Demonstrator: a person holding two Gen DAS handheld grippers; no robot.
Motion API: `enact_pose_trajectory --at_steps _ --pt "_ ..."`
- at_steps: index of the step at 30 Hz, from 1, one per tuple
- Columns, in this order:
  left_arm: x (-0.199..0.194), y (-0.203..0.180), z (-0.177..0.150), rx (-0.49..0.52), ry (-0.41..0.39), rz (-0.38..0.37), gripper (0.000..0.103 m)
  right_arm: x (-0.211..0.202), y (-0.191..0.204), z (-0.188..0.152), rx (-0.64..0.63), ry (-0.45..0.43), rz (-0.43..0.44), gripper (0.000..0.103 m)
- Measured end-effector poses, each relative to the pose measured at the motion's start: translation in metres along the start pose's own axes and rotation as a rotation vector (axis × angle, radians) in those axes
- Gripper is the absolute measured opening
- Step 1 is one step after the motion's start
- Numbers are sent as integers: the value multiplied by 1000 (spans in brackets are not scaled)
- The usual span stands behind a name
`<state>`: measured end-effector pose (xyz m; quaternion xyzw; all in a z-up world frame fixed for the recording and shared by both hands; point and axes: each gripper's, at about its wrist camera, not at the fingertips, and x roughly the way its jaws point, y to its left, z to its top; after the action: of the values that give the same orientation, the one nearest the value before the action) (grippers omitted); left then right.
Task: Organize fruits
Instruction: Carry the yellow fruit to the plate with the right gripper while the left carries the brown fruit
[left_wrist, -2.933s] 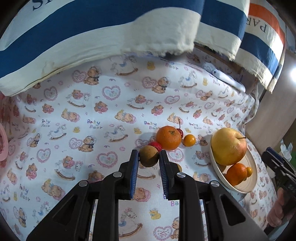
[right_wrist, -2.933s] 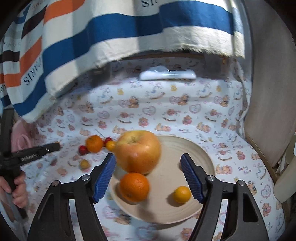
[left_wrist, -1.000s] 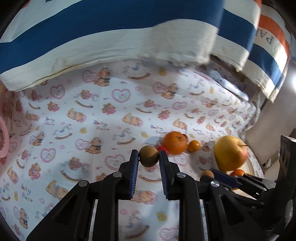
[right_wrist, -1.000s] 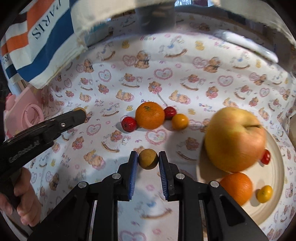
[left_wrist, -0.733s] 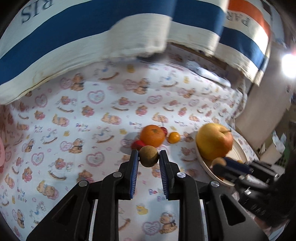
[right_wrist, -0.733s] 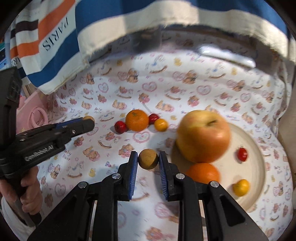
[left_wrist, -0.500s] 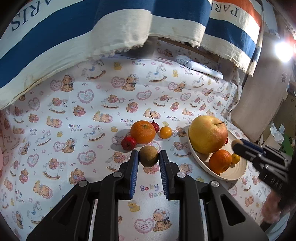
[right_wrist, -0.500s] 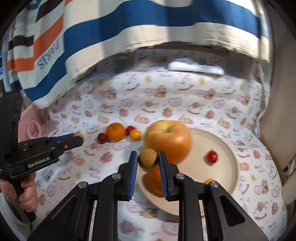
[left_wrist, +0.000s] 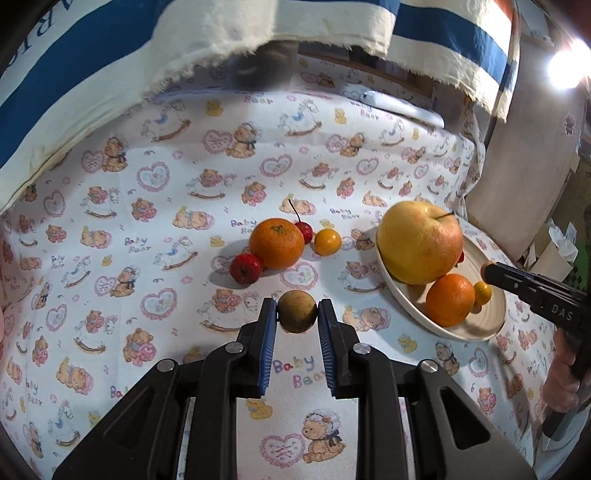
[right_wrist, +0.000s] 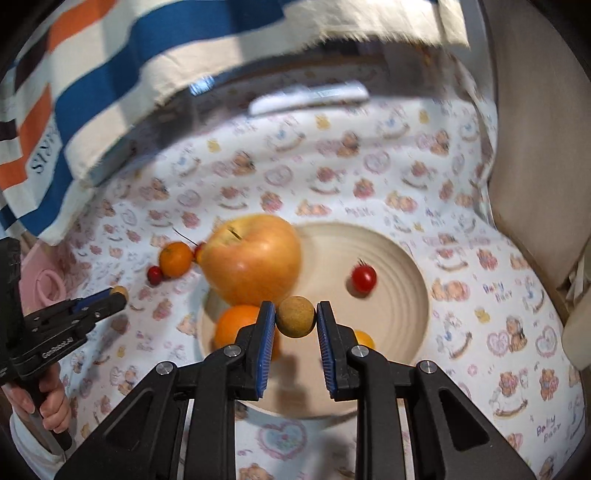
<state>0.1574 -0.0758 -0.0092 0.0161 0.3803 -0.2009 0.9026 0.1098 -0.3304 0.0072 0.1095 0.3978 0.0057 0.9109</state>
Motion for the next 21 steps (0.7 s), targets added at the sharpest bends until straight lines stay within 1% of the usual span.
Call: enact_pose_trajectory --at_steps 4,7,11,21 --pt "3 -5 -2 20 6 12 22 9 -3 -3 8 56 2 24" --pt "4 -5 -3 22 11 15 22 13 -4 -4 8 74 -9 24" --pt "4 -5 -2 23 8 22 22 13 -4 -4 9 74 -7 24" --pt "-4 -10 0 41 -12 4 22 8 -5 -2 7 44 -18 24"
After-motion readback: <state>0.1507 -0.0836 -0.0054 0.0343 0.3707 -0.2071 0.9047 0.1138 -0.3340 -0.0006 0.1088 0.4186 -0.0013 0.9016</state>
